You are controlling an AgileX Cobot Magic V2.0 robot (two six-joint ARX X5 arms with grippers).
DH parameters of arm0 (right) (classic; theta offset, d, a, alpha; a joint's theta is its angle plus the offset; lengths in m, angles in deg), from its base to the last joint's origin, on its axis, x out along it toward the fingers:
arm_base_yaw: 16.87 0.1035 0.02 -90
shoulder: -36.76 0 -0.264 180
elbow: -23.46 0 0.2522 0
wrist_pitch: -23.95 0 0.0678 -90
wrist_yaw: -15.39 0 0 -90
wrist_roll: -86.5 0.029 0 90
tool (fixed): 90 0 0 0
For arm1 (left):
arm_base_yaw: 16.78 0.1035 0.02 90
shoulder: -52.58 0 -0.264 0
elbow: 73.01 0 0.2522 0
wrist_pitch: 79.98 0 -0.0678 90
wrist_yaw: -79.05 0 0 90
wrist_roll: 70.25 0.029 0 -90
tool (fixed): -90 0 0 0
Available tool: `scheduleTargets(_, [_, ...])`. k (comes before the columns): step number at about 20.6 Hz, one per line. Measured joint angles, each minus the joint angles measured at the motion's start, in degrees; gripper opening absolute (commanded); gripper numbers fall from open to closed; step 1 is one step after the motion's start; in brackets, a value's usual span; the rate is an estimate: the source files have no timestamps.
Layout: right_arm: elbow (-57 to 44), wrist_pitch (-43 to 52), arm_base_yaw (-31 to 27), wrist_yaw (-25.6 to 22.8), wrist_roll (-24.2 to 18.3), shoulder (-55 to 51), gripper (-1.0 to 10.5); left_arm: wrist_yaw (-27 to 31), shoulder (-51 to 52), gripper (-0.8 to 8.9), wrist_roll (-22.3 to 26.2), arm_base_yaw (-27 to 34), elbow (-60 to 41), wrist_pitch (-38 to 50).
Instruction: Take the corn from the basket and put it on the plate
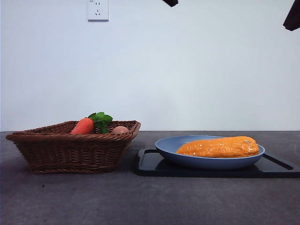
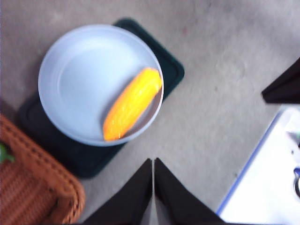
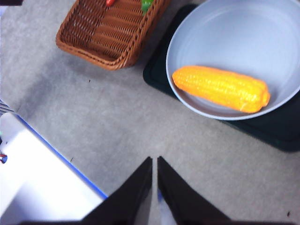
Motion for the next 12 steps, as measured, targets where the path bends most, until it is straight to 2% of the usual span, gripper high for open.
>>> scheduleTargets(10, [0.0,3.3,0.0,0.0,0.0,0.0,0.0,0.0,0.0,0.07,0.0,0.0,0.0,11.8])
scheduleTargets(12, [0.0,3.5,0.0,0.0,0.0,0.0,0.0,0.7,0.0,0.08,1.5,0.2,0.0,14.0])
